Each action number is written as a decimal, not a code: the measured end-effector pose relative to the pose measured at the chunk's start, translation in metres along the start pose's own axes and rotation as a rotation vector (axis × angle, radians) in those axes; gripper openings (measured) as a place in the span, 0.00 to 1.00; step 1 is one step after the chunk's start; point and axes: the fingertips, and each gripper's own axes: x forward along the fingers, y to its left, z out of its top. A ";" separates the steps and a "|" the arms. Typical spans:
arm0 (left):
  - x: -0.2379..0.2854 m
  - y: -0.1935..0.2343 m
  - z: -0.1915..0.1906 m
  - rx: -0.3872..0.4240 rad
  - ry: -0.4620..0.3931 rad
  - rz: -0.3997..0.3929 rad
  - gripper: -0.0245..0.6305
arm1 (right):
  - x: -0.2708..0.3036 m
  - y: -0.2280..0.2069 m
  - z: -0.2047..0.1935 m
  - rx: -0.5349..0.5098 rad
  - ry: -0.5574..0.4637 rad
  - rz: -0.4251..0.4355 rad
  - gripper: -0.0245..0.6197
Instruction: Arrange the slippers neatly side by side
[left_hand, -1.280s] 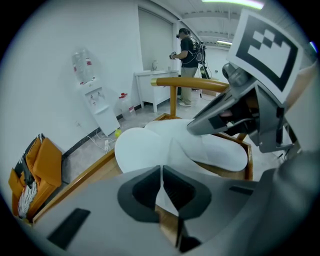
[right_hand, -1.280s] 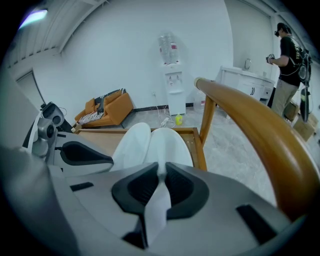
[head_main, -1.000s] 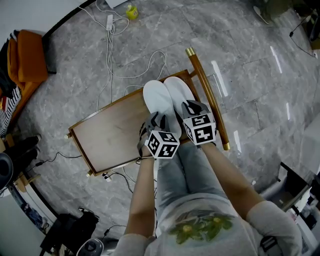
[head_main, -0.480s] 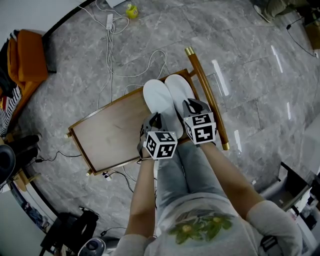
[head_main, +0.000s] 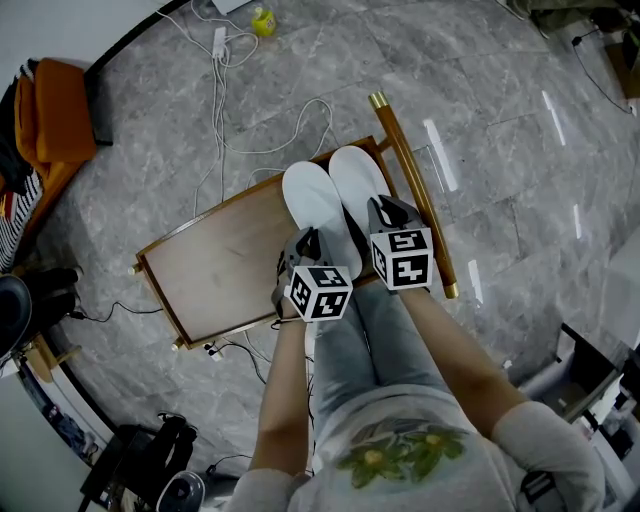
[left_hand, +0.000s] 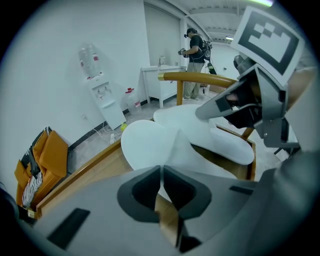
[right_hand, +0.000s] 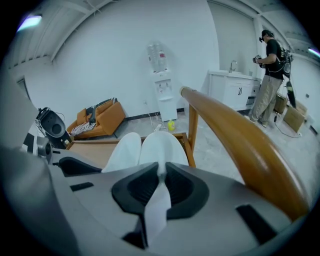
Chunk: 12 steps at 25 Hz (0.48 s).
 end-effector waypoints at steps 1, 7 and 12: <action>-0.001 0.000 0.000 -0.001 -0.001 0.001 0.09 | -0.001 0.001 0.000 0.003 -0.005 -0.003 0.10; -0.004 -0.004 0.000 -0.003 -0.007 -0.004 0.09 | -0.008 0.000 -0.001 0.039 -0.049 -0.063 0.10; -0.004 -0.007 -0.003 -0.001 -0.003 -0.004 0.09 | -0.008 -0.002 0.001 0.112 -0.084 -0.095 0.10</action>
